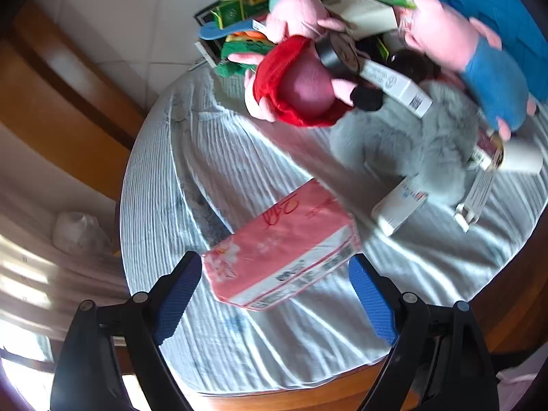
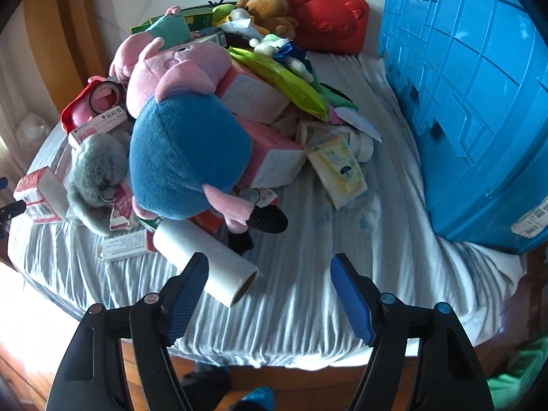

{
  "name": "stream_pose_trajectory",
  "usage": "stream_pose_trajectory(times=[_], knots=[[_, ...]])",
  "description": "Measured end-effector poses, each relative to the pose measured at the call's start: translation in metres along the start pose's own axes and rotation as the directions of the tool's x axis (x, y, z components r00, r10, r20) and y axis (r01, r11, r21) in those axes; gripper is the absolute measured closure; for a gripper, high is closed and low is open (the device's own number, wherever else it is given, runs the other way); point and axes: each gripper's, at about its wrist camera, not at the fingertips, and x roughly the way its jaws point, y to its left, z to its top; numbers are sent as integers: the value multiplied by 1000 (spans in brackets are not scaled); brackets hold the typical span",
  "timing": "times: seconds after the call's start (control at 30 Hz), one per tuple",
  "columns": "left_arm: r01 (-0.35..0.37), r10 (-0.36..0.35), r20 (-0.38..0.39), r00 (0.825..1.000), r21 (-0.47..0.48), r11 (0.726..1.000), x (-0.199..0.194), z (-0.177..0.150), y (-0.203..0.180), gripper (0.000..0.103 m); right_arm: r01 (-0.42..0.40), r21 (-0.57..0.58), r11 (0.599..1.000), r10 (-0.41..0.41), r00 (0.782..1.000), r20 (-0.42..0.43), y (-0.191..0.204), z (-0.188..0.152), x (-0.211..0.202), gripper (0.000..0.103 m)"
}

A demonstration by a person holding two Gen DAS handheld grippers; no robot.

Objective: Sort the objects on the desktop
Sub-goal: 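Grasp the pink tissue pack with the left gripper while the right grasps the acne cream box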

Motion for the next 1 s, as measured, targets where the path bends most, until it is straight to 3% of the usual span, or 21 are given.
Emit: stream_pose_trajectory(times=[0.13, 0.2, 0.27, 0.33, 0.37, 0.43, 0.5, 0.6, 0.67, 0.73, 0.87, 1.0], knots=[[137, -133, -52, 990, 98, 986, 24, 18, 27, 15, -14, 11, 1000, 14, 1000, 0, 9, 9, -4, 16], [248, -237, -87, 968, 143, 958, 39, 26, 29, 15, -12, 21, 1000, 12, 1000, -3, 12, 16, -6, 13], [324, -299, -147, 943, 203, 924, 57, 29, 21, 15, -12, 34, 999, 12, 1000, -7, 17, 23, -8, 10], [373, -324, -209, 923, 265, 889, 73, 26, 6, 15, -2, 39, 999, 3, 1000, -4, 22, 29, -11, 9], [360, -302, -227, 926, 285, 888, 81, 25, 1, 15, 5, 39, 999, -5, 1000, -2, 25, 32, -12, 8], [376, -321, -248, 914, 226, 898, 97, 24, 0, 17, 19, 42, 999, -19, 1000, 4, 32, 37, -16, 8], [410, -381, -216, 899, 106, 906, 102, 22, 10, 39, 27, 40, 999, -27, 1000, 8, 39, 42, -20, 8], [369, -381, -149, 913, -102, 924, 100, 13, 33, 51, 45, 23, 999, -46, 999, 25, 50, 48, -25, 12], [267, -303, -133, 944, -233, 935, 99, 2, 48, 51, 39, 10, 999, -39, 998, 45, 60, 54, -30, 42], [194, -248, -121, 961, -344, 919, 95, -8, 60, 52, 11, 3, 1000, -11, 998, 60, 70, 61, -32, 53], [111, -156, -67, 986, -440, 891, 72, -19, 66, 52, -48, -54, 997, 52, 996, 75, 102, 76, -27, 53], [99, -102, 23, 995, -513, 853, 43, -13, 74, 52, -110, -62, 992, 112, 993, 30, 133, 91, -5, 52]])
